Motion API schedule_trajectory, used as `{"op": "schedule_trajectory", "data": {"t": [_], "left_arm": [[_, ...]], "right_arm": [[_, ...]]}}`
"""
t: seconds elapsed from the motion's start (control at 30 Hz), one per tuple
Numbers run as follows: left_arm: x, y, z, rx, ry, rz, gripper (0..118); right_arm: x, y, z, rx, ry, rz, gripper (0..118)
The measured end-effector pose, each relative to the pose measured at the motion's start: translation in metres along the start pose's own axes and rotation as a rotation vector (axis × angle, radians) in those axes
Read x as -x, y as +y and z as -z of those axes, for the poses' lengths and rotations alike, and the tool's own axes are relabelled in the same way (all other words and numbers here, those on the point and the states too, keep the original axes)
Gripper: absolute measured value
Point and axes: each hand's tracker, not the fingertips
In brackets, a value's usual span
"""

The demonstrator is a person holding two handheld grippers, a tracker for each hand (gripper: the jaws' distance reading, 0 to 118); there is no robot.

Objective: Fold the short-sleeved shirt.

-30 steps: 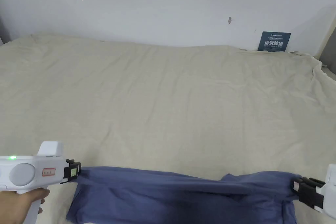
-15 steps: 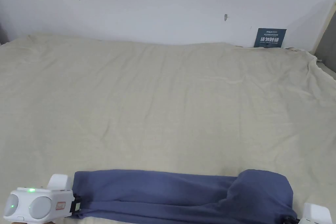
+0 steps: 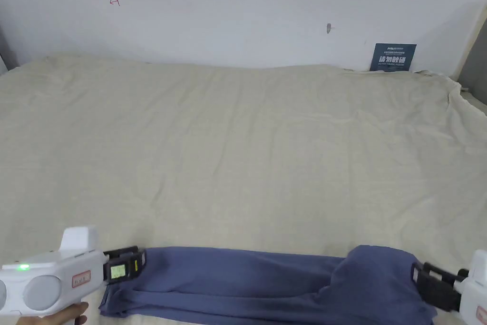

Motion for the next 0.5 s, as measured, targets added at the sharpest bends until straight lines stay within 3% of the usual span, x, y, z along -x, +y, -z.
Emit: {"op": "schedule_trajectory", "data": {"t": [0.17, 0.27, 0.37, 0.43, 0.5], "left_arm": [[-0.014, 0.037, -0.028, -0.134, -0.012, -0.01, 114], [-0.022, 0.046, -0.037, -0.19, 0.018, 0.033, 109], [-0.032, 0.046, -0.045, -0.266, 0.064, 0.072, 81], [-0.036, 0.042, -0.048, -0.298, 0.063, 0.085, 74], [-0.036, 0.039, -0.048, -0.308, 0.059, 0.094, 50]], "right_arm": [[0.024, 0.041, -0.033, -0.165, -0.01, -0.036, 73], [0.036, 0.051, -0.042, -0.229, -0.044, -0.065, 73], [0.048, 0.054, -0.045, -0.269, -0.069, -0.091, 70], [0.052, 0.052, -0.046, -0.289, -0.073, -0.094, 68], [0.058, 0.047, -0.047, -0.325, -0.087, -0.101, 52]]}}
